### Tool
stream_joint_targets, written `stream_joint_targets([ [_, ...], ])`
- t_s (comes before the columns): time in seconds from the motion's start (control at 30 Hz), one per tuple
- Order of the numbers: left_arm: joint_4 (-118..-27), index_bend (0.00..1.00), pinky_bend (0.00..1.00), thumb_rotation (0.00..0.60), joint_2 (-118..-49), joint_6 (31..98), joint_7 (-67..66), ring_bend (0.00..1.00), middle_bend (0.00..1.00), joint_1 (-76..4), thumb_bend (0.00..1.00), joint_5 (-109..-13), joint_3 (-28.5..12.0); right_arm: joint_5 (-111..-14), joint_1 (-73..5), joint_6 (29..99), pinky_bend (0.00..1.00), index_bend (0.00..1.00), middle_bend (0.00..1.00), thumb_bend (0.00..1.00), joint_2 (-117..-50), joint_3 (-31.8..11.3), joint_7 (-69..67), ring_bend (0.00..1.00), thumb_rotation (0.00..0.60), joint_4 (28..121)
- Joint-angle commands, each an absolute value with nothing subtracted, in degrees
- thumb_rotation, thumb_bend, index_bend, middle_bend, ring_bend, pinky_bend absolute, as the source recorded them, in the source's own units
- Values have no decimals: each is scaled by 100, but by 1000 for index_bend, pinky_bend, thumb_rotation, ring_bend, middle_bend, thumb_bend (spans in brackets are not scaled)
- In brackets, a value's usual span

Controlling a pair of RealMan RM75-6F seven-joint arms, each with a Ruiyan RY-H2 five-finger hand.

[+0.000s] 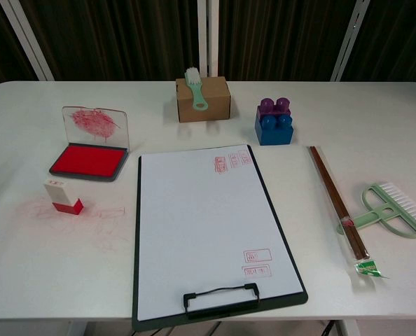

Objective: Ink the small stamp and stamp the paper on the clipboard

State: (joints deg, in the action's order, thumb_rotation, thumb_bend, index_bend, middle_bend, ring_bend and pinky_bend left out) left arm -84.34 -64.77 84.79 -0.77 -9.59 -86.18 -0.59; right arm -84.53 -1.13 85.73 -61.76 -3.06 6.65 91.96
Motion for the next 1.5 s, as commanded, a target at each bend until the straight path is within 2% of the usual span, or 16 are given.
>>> stream_joint_targets([
  [0.03,-8477,144,192,0,-6439,8476,-124,114,132,-949,92,-8637,-59,-8419,-140,8494,0,0,0,176,-6209,-307,561,0,600,9127],
  [0.4,-8640,143,199,11,-6287,8483,-116,114,132,-881,121,-8932,81,-8531,-179,8501,0,0,0,176,-6217,-276,686,0,600,9239],
  [0.43,-8663,142,202,55,-6282,8460,-144,115,130,-889,123,-8986,112,-8526,-178,8506,0,0,0,176,-6206,-281,700,0,600,9253],
  [0.5,-8738,142,231,183,-6269,8374,-214,122,125,-927,123,-9123,188,-8510,-175,8516,0,0,0,176,-6178,-291,717,0,600,9288],
  [0.57,-8787,143,365,422,-6304,8329,-347,199,124,-985,124,-9283,225,-8498,-181,8514,0,0,0,176,-6157,-302,730,0,600,9289],
  [0.63,-8786,144,528,567,-6389,8262,-540,320,132,-1077,124,-9489,258,-8475,-197,8478,0,0,0,176,-6143,-307,751,0,600,9289],
  [0.67,-8785,144,574,594,-6430,8217,-627,358,135,-1127,124,-9574,271,-8466,-206,8460,0,0,0,176,-6135,-309,760,0,600,9301],
  [0.73,-8724,146,657,600,-6556,8106,-911,448,146,-1267,124,-9749,251,-8478,-226,8433,0,0,0,176,-6114,-303,798,0,600,9342],
  [0.87,-8510,186,828,600,-6851,7791,-1401,716,204,-1572,126,-10004,205,-8516,-242,8426,0,0,0,176,-6079,-291,839,0,600,9410],
  [0.93,-8401,194,859,600,-6984,7509,-1669,774,207,-1740,126,-10059,209,-8494,-241,8421,0,0,0,176,-6084,-294,842,0,600,9421],
  [1.23,-8450,189,911,600,-7346,6730,-2035,854,209,-2187,124,-9867,140,-8378,-247,8320,0,0,0,183,-6139,-274,844,0,600,9349],
  [1.5,-8479,245,942,600,-7617,6319,-2132,889,269,-2429,123,-9674,132,-8334,-268,8278,0,0,0,186,-6123,-283,855,0,600,9354],
])
